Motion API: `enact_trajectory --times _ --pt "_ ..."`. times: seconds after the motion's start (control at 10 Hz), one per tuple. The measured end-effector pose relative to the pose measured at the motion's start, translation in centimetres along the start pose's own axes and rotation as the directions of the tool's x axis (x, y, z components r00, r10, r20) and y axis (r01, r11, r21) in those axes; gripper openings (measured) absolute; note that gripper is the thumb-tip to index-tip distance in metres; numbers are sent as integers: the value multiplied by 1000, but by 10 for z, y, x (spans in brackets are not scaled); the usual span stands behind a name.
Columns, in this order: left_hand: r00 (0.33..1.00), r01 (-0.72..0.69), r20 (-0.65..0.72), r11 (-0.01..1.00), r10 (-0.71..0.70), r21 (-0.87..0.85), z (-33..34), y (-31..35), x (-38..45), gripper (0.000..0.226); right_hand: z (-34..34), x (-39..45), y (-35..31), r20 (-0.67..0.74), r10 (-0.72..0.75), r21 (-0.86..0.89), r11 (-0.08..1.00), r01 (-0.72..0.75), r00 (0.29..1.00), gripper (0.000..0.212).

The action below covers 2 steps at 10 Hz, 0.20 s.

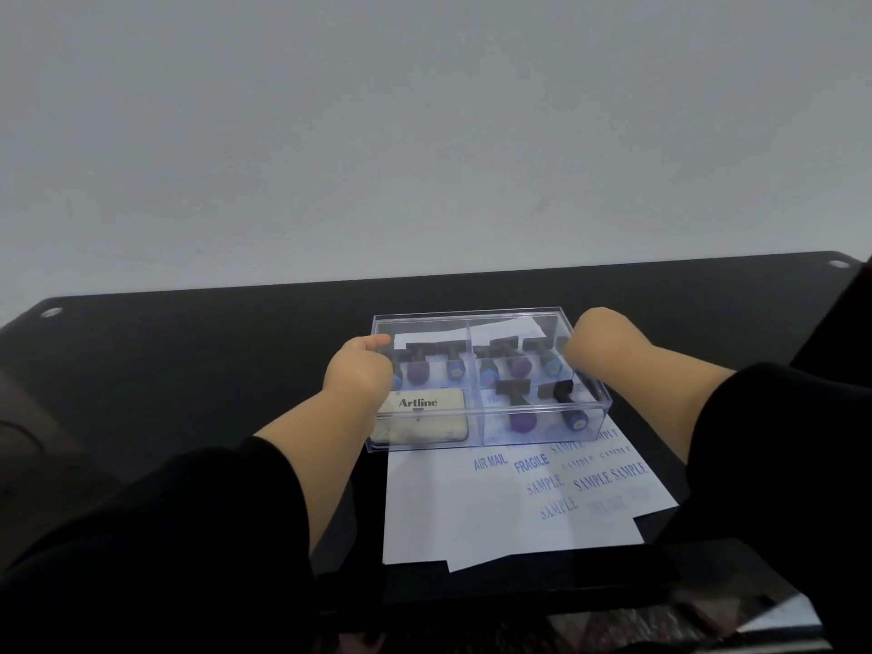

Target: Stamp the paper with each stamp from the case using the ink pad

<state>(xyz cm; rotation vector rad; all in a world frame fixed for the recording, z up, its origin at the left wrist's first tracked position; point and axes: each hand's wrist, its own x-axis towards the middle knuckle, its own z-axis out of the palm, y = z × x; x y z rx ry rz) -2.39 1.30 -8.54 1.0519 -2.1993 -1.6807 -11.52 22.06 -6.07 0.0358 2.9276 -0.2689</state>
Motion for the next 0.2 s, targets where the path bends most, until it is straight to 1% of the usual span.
enact_trajectory --times 0.1,0.2 --pt "1000 4 23 1000 -4 -29 -2 -1 -1 54 1 2 -1 31 -4 -21 1000 4 1000 10" --pt "995 -89 -50 987 82 -135 -12 8 -5 43 -2 3 7 -38 -59 45 997 61 998 20"
